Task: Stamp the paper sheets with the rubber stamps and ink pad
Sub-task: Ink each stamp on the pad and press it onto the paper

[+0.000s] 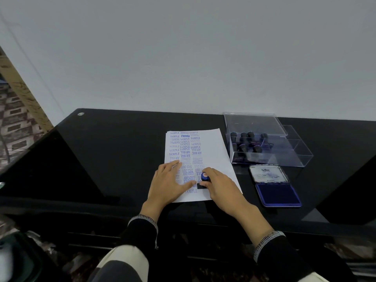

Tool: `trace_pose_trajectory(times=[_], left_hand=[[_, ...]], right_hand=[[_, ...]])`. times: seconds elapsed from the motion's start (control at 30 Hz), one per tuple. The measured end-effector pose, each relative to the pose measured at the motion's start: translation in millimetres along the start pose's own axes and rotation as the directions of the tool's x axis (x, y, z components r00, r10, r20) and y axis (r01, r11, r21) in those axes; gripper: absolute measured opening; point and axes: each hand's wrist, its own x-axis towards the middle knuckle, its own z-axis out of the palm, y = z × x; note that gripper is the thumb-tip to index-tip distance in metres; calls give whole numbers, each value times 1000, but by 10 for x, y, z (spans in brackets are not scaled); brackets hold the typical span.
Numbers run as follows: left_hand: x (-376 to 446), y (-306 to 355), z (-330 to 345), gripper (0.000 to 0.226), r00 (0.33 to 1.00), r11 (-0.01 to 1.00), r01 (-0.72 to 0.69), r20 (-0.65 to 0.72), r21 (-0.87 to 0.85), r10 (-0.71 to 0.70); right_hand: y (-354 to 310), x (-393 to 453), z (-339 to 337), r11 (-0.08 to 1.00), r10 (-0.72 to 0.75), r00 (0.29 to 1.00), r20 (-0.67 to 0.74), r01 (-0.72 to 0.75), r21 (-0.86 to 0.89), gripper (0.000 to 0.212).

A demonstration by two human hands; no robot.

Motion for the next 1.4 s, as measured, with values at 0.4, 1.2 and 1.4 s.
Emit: trace_pose_trajectory(times=[0.4,1.2,1.4], left_hand=[[-5,8,-4,84,1000,1000,-3,-5,-14,3],[3,9,-39,66,1000,997,-1,2,-75,1],[-58,66,-59,42,992,993,-107,-72,-42,104]], right_hand=[[12,73,-37,997,-1,999,46,-3,80,11],[415,-91,-71,325,620,784,-44,-205,923,17],[349,-146,-125,450,565,820,-92,-213,868,17]])
